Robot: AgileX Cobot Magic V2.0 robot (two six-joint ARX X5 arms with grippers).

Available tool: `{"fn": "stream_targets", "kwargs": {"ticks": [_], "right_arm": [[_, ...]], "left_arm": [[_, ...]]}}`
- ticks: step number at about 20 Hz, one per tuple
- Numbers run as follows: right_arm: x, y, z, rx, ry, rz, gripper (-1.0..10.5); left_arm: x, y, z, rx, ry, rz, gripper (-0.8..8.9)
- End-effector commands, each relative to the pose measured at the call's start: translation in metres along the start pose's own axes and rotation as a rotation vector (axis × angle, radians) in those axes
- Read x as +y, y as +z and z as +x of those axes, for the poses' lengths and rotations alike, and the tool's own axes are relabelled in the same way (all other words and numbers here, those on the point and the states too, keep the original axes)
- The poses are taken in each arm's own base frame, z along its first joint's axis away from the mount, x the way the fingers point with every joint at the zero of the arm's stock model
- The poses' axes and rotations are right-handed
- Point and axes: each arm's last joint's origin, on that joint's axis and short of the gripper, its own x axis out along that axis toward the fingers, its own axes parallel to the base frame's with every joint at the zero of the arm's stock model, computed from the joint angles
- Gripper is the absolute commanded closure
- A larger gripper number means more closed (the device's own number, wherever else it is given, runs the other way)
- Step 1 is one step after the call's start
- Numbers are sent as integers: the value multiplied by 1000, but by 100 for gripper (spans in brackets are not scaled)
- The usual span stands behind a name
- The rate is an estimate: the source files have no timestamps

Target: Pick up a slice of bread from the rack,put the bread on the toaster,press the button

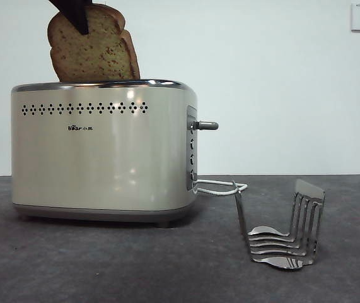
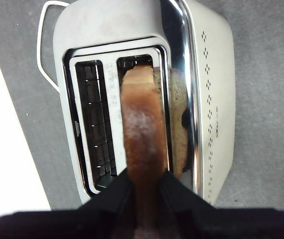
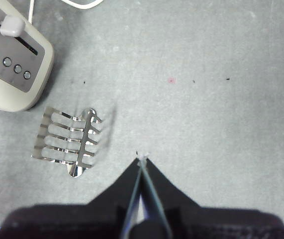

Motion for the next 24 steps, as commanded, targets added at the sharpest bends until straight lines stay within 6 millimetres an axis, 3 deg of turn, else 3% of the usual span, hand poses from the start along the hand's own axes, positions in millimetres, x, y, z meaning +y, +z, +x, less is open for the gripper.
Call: {"fn": "stream_targets", "kwargs": {"ticks": [1, 14, 19, 21, 24], "right_arm": [[0, 1, -1, -13, -4, -11, 946], [0, 1, -1, -8, -4, -10, 946], [0, 1, -1, -10, -21, -10, 946], [-1, 1, -1, -11, -42, -10, 946], [-1, 1, -1, -11, -45, -10, 946]], "left_arm": [[2, -3, 4, 13, 6, -13, 818], [12, 3, 33, 15, -8, -21, 815], [14, 6, 44, -17, -26, -147, 812], [14, 6, 45, -38, -38, -175, 755], [14, 6, 45, -32, -31, -193, 499]]}}
